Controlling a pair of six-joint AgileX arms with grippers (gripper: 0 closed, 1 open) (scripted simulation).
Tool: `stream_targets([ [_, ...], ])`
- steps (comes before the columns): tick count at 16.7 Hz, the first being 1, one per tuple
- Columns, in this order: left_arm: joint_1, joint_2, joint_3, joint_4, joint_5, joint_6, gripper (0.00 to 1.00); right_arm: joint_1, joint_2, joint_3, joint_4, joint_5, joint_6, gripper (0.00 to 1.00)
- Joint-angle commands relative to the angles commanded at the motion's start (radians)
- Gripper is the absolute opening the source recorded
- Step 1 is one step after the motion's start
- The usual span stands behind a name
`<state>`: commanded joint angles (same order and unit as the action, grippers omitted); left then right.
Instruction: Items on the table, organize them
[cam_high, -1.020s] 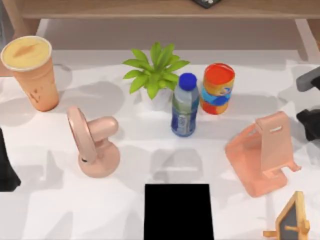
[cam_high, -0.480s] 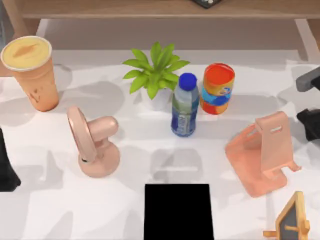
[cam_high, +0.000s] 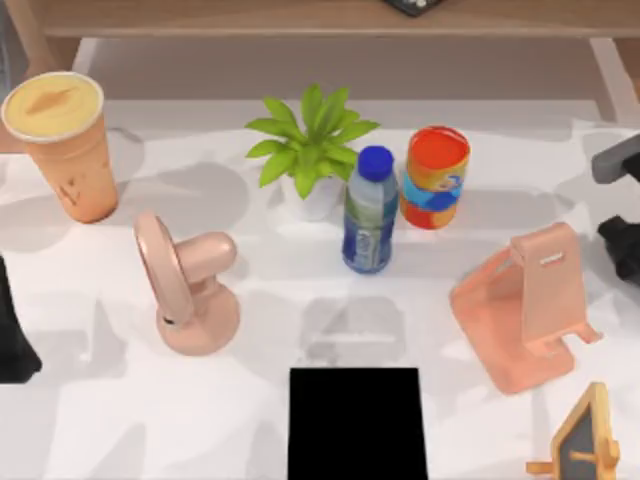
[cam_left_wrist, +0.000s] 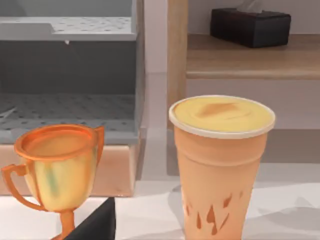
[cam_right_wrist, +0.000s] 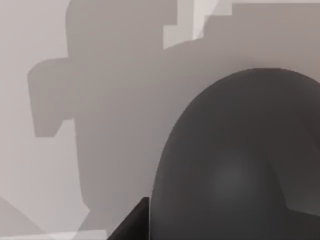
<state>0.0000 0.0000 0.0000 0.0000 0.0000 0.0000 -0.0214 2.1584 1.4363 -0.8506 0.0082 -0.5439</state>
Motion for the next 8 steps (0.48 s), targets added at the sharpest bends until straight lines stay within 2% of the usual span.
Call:
stream_targets([
  [8,0.000,0.000,0.000,0.000,0.000,0.000,1.00,0.000,0.000,0.000,0.000,0.000,0.000,0.00],
])
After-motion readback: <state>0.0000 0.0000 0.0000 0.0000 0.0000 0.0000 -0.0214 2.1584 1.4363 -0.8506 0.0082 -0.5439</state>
